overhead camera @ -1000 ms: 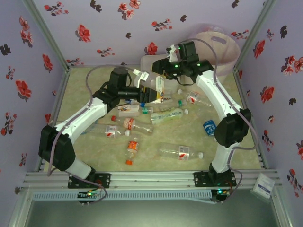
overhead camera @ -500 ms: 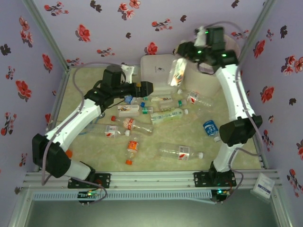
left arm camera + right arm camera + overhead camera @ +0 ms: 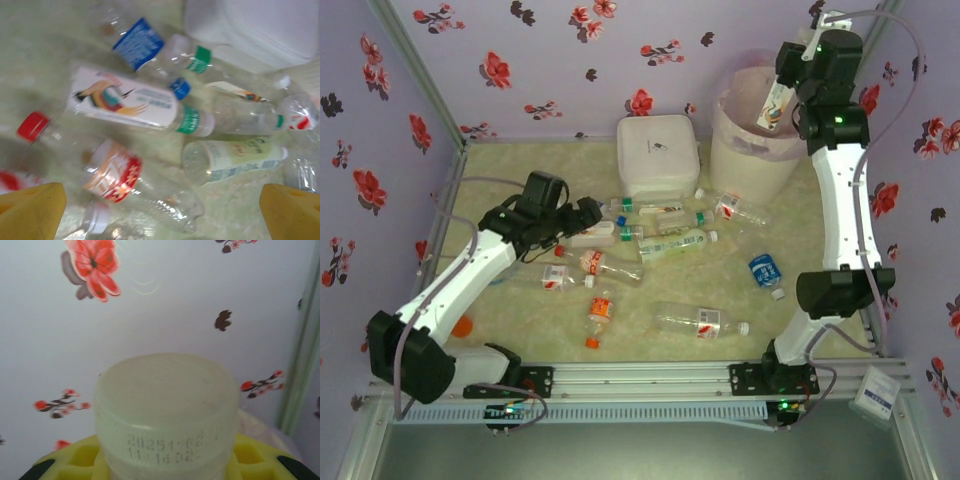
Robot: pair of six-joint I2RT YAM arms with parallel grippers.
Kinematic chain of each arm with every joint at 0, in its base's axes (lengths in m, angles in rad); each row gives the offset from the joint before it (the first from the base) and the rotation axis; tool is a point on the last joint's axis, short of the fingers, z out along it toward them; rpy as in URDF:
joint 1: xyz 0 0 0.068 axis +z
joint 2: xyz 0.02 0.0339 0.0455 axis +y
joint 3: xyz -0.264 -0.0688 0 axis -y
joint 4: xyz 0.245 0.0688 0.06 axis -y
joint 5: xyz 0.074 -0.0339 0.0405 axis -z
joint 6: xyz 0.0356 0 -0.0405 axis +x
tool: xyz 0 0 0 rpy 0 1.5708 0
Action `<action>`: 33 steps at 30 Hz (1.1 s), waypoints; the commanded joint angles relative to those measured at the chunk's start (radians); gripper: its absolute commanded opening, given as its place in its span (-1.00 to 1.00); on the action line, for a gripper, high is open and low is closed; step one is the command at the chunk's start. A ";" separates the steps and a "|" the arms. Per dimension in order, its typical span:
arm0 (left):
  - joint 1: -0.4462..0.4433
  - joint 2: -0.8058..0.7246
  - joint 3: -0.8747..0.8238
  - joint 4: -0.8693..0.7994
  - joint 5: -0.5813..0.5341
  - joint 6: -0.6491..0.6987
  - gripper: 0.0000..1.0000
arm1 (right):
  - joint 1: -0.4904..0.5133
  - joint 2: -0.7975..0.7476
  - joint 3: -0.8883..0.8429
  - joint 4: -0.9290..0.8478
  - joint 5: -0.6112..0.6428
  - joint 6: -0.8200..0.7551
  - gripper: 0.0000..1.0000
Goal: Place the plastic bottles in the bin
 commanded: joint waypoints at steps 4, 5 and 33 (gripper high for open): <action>0.030 -0.054 -0.101 -0.082 -0.051 -0.132 0.98 | 0.014 0.122 0.039 0.017 0.150 -0.230 -1.00; 0.033 -0.052 -0.112 -0.083 -0.050 -0.146 0.97 | 0.024 0.134 0.039 0.005 0.177 -0.262 -1.00; 0.041 -0.081 -0.331 -0.049 0.154 -0.259 0.93 | -0.012 0.508 0.142 -0.216 0.115 -0.090 0.18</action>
